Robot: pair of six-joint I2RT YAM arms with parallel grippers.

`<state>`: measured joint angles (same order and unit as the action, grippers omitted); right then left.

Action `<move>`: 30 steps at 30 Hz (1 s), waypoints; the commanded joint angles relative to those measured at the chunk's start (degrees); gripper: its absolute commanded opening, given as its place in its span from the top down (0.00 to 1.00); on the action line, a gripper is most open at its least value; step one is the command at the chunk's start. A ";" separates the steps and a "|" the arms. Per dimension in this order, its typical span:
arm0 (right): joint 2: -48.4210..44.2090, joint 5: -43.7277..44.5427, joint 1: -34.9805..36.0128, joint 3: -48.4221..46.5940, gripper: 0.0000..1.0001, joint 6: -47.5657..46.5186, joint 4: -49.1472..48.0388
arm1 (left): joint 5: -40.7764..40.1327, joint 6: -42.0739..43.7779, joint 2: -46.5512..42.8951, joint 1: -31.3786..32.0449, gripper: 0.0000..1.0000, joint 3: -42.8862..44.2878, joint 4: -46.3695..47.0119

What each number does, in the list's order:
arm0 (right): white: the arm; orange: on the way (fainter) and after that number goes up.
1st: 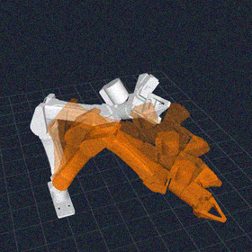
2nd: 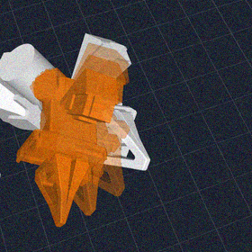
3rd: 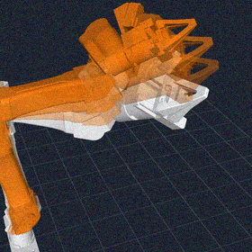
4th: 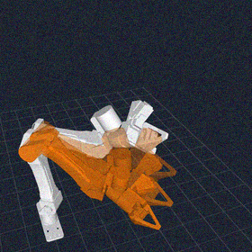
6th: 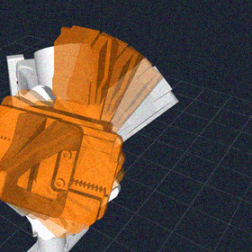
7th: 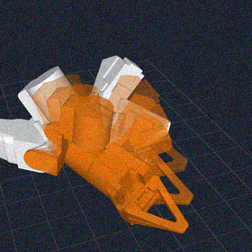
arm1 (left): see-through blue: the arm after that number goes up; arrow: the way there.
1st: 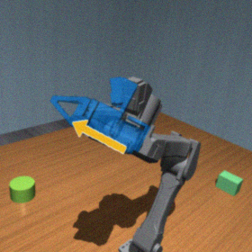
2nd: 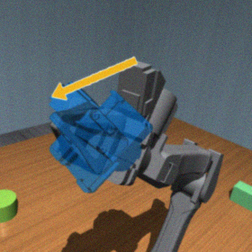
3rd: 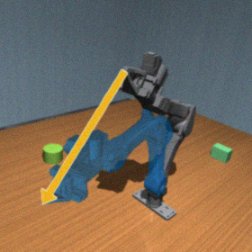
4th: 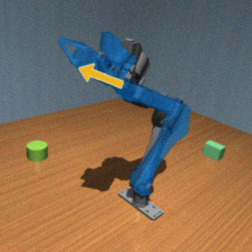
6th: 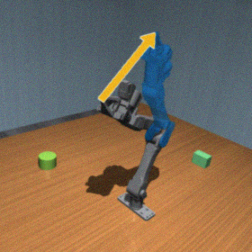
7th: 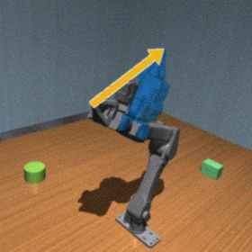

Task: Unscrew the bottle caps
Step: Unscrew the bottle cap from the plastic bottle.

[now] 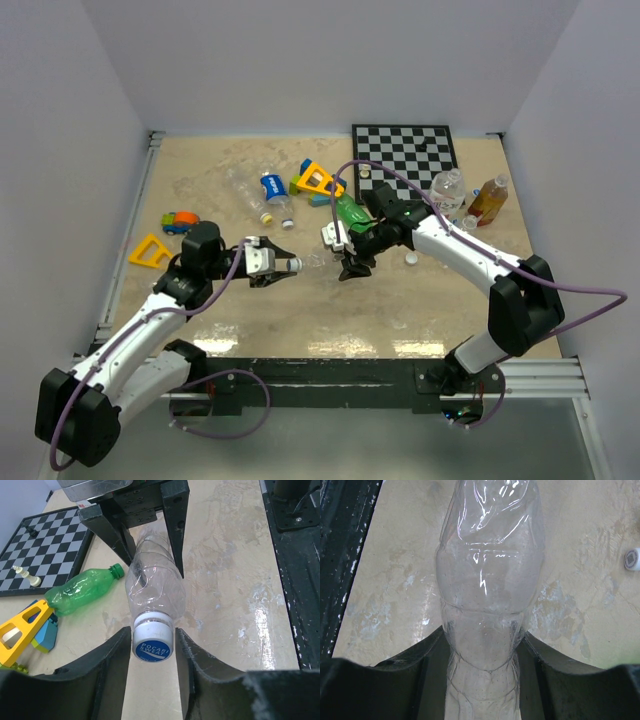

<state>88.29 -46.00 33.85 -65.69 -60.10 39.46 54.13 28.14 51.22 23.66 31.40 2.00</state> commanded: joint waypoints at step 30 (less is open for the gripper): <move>-0.31 -1.20 0.26 -1.28 0.92 -0.72 0.44 | -17.65 -53.28 4.94 -0.02 1.00 12.90 -11.32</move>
<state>88.29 -45.78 33.36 -65.69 -60.03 38.72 40.73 -19.00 58.15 23.70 42.28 -11.11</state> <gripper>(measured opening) 0.494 0.376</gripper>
